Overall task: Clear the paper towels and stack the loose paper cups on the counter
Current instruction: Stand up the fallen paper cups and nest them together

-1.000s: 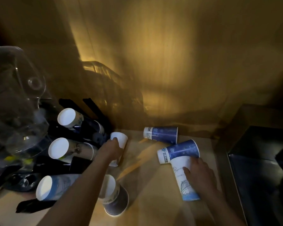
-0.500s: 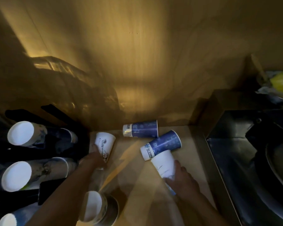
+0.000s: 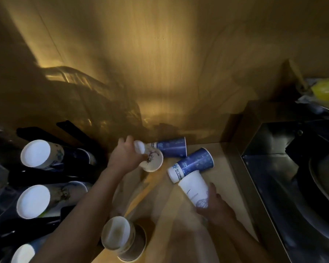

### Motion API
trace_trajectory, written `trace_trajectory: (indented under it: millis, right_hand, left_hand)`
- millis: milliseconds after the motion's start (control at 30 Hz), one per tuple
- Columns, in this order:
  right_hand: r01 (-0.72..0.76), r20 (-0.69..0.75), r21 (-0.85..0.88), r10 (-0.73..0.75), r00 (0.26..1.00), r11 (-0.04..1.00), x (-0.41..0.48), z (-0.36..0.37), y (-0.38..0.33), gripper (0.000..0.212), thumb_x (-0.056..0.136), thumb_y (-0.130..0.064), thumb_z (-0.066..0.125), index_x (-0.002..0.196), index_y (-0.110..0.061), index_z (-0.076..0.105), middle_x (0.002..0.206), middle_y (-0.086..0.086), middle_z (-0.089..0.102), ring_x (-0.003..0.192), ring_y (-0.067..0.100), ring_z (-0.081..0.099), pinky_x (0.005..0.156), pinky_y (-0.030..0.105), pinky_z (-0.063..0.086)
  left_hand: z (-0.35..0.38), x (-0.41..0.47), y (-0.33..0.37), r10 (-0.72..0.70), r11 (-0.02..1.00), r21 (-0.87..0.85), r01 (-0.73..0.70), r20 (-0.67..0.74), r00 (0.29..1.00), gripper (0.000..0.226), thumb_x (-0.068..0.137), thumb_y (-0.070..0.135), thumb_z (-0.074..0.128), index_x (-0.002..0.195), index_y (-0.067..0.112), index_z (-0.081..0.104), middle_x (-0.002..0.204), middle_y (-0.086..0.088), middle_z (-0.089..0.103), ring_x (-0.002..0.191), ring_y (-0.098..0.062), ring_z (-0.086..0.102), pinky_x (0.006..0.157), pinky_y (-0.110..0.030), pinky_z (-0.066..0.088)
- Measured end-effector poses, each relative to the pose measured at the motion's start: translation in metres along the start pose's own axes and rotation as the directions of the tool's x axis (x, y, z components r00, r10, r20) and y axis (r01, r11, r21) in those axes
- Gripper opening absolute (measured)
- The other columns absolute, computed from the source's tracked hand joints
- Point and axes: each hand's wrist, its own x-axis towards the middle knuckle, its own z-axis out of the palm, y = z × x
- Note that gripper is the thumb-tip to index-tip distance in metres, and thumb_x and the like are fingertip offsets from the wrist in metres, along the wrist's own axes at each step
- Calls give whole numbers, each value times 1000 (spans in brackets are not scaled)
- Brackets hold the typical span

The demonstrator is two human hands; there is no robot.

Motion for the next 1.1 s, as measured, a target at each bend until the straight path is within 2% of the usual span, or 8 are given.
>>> trace_trajectory:
  millis: [167,267,367,500,633,867,967,1100]
  right_hand:
    - [-6,-172,75,18,985,997,-2,-1,-1,71,62,-44,74,112,-17,32,113,11,53,99,32,56,80,40,49]
    - [31,-224,79,-12,974,996,-3,-6,3,67,65,-42,72,117,-19,37,114,10,49,99,31,54,82,43,49]
    - [73,-275,141,-32,961,987,-1,-15,8,62,70,-39,71,120,-16,43,117,13,46,99,33,53,84,44,48]
    - [124,-379,212,-36,925,969,-2,-28,12,66,68,-37,75,121,-12,44,118,15,49,102,34,54,86,43,47]
    - [138,-453,255,-8,892,957,-3,-40,13,72,61,-31,82,117,-11,43,118,14,54,106,33,54,89,49,46]
    - [262,-482,215,-131,866,941,-10,-53,14,73,65,-29,79,125,-18,38,125,11,47,116,30,42,101,52,35]
    - [356,-515,207,-208,832,911,-18,-66,9,72,69,-33,76,130,-26,36,127,8,41,117,26,37,100,48,36]
    - [510,-554,164,-350,756,844,-37,-89,-9,73,71,-44,67,132,-45,29,117,-11,31,112,13,31,92,45,47]
  left_hand:
    - [-16,-49,37,158,980,-93,-176,-174,972,60,68,23,75,117,12,42,115,-9,46,109,-29,50,86,-45,49]
    - [-7,-78,51,177,963,-162,-215,-224,958,59,68,23,76,117,14,44,107,1,40,105,-20,47,81,-30,39]
    - [17,-99,54,173,961,-186,-205,-175,969,56,71,27,73,119,16,47,110,1,45,105,-14,45,77,-20,28]
    - [57,-111,46,114,979,-164,-118,-33,993,60,74,27,73,124,11,44,123,-9,46,113,-25,48,85,-28,38]
    - [95,-118,33,90,991,-105,-83,61,994,68,78,33,71,134,13,38,131,-8,43,120,-25,45,97,-33,40]
    - [132,-121,16,93,935,-345,-78,27,995,72,68,33,80,129,22,43,115,10,41,105,-6,35,87,-23,30]
    - [140,-118,15,44,877,-481,-7,65,997,71,62,27,85,121,27,45,115,10,49,109,-14,46,91,-33,44]
    - [149,-118,14,37,834,-552,2,60,998,69,61,21,86,118,25,48,116,2,55,109,-18,51,91,-35,46]
